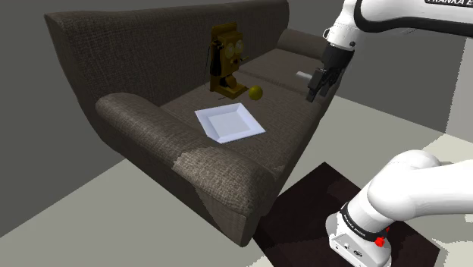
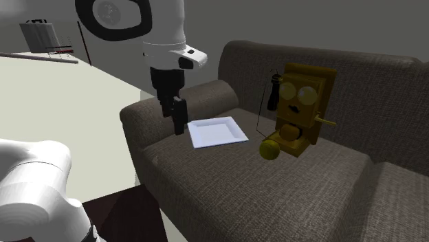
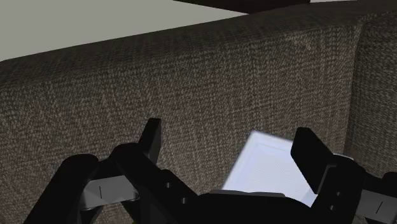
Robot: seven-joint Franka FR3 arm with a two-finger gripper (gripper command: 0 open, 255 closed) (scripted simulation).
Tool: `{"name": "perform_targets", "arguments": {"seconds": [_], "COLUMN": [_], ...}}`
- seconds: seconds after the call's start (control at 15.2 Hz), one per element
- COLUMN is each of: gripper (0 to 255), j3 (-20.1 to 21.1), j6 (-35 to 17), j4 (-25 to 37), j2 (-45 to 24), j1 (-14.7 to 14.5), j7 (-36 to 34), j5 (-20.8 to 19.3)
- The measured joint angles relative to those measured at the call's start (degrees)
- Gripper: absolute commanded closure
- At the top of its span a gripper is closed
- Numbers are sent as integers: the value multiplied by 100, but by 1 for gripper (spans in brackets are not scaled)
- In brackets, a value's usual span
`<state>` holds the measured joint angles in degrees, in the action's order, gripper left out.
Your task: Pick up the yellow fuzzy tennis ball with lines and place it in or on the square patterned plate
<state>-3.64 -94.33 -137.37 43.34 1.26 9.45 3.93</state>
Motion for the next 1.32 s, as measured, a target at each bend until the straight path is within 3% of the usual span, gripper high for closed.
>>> {"name": "perform_targets", "arguments": {"seconds": [0.33,0.73,1.32], "gripper": [0,0,0], "j3": [-153,-360,-615], "j6": [-418,-1074,-1545], "j4": [195,889,2458], "j2": [-616,-1965,-4062], "j1": [1,-73,-123], "j7": [145,355,755], "j5": [43,282,877]}}
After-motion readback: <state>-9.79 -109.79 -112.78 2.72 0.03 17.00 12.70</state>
